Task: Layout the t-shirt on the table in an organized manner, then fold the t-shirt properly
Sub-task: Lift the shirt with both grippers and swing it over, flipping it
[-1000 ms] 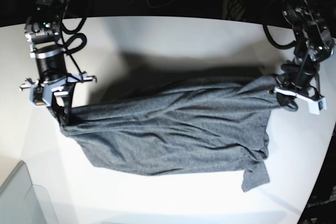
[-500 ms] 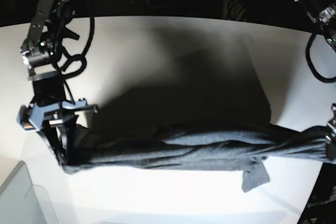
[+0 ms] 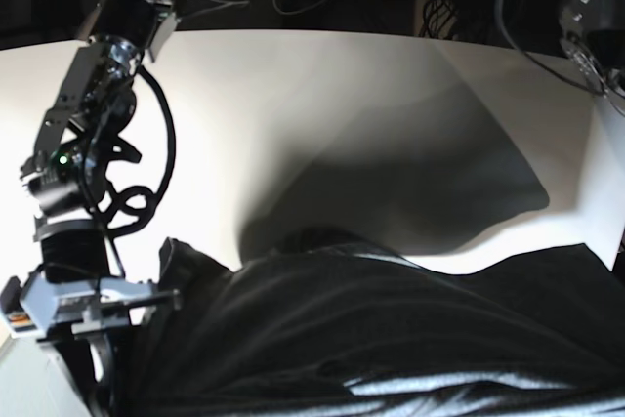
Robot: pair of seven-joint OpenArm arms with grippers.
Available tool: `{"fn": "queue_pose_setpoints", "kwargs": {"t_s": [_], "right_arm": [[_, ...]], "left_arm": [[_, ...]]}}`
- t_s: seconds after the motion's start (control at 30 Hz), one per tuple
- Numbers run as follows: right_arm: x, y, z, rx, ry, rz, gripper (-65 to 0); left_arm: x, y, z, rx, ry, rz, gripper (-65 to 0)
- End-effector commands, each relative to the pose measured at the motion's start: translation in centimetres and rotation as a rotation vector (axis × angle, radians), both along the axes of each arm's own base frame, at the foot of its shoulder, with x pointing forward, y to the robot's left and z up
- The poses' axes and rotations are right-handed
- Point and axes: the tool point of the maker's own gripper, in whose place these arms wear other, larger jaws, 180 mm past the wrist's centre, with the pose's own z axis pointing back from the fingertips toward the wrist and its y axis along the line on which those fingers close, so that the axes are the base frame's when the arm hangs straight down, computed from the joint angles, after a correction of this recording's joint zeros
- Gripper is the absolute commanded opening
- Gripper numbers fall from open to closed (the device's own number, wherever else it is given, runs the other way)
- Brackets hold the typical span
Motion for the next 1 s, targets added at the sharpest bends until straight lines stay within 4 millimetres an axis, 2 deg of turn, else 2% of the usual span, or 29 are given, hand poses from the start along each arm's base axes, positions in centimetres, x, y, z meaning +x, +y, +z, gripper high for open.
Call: {"fn": "queue_pose_setpoints", "kwargs": {"t_s": [0.0, 0.37, 0.43, 0.53, 0.6, 0.67, 0.77, 0.97], "right_arm": [[-0.9, -0.1, 2.8, 0.010, -0.101, 0.004, -65.0], [-2.3, -0.2, 11.8, 0.013, -0.367, 0.004, -65.0], [-2.8, -0.3, 13.5, 0.008, -0.417, 0.000, -65.0], [-3.0, -0.4, 14.8, 0.000, -0.439, -0.008, -65.0], [-2.8, -0.4, 14.5, -0.001, -0.427, -0.010, -65.0], [-2.4, -0.6, 13.0, 0.003, -0.386, -0.015, -65.0], [-1.8, -0.7, 10.2, 0.015, -0.312, -0.015, -65.0], [-2.1, -0.9, 5.6, 0.033, -0.234, -0.012, -65.0]], "left_arm": [[-0.9, 0.4, 3.0, 0.013, -0.092, 0.019, -64.8], [-3.8, 0.1, 11.7, 0.026, -0.354, 0.028, -64.8], [-4.2, 0.2, 12.8, 0.027, -0.384, 0.034, -64.8], [-4.9, 0.7, 13.9, 0.048, -0.404, 0.051, -64.8], [-5.0, 0.8, 13.9, 0.051, -0.403, 0.055, -64.8], [-4.7, 0.9, 13.3, 0.052, -0.384, 0.058, -64.8], [-3.7, 0.8, 11.3, 0.047, -0.327, 0.050, -64.8], [-1.6, 0.6, 7.2, -0.010, -0.227, 0.024, -64.8]]}}
